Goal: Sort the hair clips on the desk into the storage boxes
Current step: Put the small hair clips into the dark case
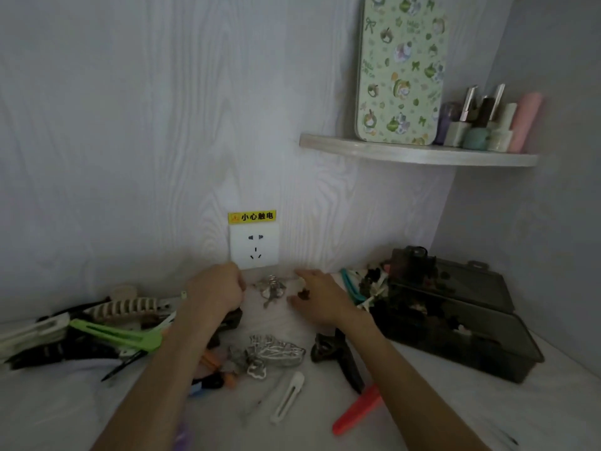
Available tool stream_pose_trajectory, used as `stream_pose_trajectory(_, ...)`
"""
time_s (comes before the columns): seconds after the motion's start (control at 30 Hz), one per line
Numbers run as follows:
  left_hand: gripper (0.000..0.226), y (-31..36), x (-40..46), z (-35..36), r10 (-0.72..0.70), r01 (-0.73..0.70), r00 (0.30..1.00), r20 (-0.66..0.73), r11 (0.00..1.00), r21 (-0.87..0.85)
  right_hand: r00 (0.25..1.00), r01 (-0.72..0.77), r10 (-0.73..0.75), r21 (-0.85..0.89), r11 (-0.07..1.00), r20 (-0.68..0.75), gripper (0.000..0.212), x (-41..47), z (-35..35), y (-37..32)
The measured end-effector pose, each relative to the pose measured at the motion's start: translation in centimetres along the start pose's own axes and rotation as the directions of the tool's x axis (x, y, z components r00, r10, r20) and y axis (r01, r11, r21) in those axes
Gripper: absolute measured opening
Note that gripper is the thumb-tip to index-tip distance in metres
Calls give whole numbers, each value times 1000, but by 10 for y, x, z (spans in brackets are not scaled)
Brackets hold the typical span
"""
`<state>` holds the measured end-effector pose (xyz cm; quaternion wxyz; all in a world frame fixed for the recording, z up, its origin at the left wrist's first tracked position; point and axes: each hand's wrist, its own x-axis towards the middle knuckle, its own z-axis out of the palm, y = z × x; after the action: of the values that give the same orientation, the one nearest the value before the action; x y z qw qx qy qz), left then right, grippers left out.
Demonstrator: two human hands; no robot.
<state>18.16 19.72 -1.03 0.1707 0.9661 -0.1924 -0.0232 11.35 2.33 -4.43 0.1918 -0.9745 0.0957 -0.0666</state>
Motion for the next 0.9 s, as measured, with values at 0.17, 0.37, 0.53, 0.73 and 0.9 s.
stream_pose_trajectory(0.17, 24, 1, 4, 1, 81, -85, 994, -78, 995, -47, 996, 61, -63, -35, 998, -67, 36, 4, 14, 3)
stream_pose_trajectory(0.37, 46, 17, 7, 27, 421, -426, 904, 70, 900, 95, 991, 61, -46, 115, 992, -123, 13, -3, 13, 5)
stream_pose_trajectory(0.53, 32, 17, 4, 22, 297, -280, 952, -66, 940, 197, 967, 128, -56, 282, 951, -250, 14, -9, -4, 4)
stream_pose_trajectory(0.73, 26, 19, -10, 6, 219, -202, 960, -175, 973, 109, 888, 214, -76, 262, 941, -453, 12, -47, -55, 26)
stream_pose_trajectory(0.9, 31, 74, -37, 10, 443, -462, 886, -141, 871, -166, 874, 85, -11, 132, 988, -486, 19, -82, -96, 77)
